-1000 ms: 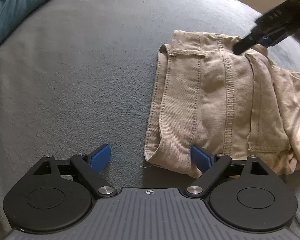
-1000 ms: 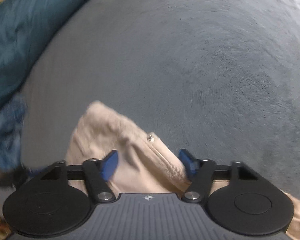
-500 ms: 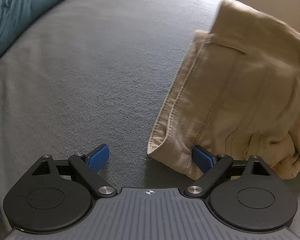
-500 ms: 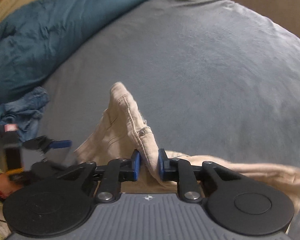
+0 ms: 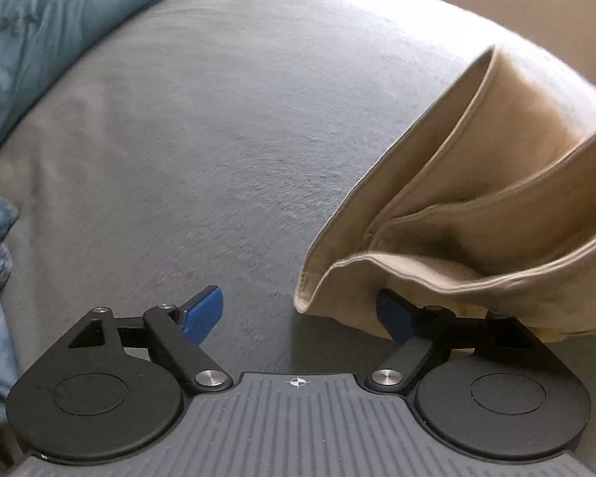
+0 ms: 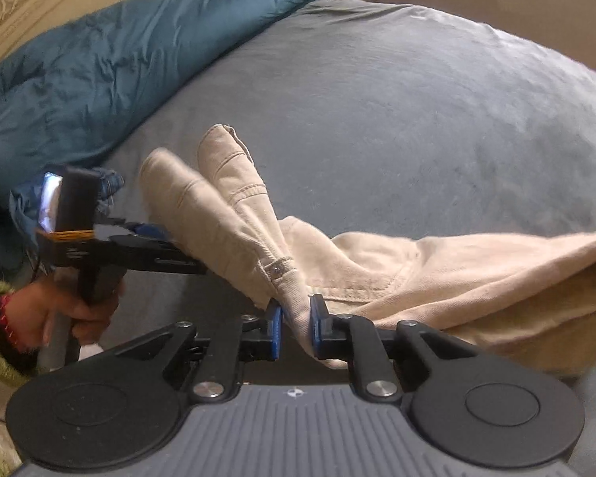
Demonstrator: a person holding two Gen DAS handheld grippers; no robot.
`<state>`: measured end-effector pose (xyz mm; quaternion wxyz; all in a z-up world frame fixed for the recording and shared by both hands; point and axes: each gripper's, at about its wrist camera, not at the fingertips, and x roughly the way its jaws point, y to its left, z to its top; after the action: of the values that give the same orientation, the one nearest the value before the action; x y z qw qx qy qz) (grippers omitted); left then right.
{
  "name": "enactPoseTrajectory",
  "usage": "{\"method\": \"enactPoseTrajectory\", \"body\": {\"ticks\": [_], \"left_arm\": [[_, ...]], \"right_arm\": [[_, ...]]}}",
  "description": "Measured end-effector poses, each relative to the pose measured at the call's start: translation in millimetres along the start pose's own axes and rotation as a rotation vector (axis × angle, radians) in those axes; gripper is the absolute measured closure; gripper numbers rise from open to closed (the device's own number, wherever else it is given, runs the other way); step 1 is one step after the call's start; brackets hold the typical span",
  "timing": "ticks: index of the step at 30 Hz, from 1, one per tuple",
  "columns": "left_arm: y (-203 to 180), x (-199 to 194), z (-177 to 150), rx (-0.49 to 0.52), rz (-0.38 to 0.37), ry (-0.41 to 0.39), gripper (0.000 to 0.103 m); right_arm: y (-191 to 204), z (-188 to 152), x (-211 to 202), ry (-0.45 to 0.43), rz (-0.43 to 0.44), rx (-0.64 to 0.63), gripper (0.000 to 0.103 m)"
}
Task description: Fold clothes
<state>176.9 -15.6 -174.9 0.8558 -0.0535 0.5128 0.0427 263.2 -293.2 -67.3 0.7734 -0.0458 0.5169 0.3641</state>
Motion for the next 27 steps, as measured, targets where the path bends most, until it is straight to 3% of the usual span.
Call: {"method": "enactPoseTrajectory", "body": {"ticks": [2, 6, 8, 14, 18, 27], "left_arm": [[11.3, -16.2, -5.5, -0.051, -0.052, -0.010, 0.018], [31.7, -47.4, -20.1, -0.154, -0.251, -0.038, 0.018], [33.8, -53.5, -26.7, -0.163, -0.335, -0.026, 0.017], [27.5, -38.4, -38.3, -0.156, -0.476, 0.019, 0.017], [17.7, -29.3, -39.7, -0.145, -0.507, 0.035, 0.016], [0.5, -24.2, -63.4, -0.124, -0.446, 0.131, 0.016]], "right_arm": [[5.3, -8.7, 5.0, -0.008, 0.000, 0.009, 0.087], [13.9, -25.7, 16.0, -0.013, -0.003, 0.024, 0.087], [17.4, -35.0, 21.1, -0.007, -0.011, 0.031, 0.087], [23.0, -59.8, 36.5, 0.004, -0.029, 0.084, 0.086], [30.5, -73.3, 48.1, 0.044, -0.051, 0.089, 0.084], [35.9, -98.1, 42.3, 0.072, -0.080, 0.126, 0.069]]}}
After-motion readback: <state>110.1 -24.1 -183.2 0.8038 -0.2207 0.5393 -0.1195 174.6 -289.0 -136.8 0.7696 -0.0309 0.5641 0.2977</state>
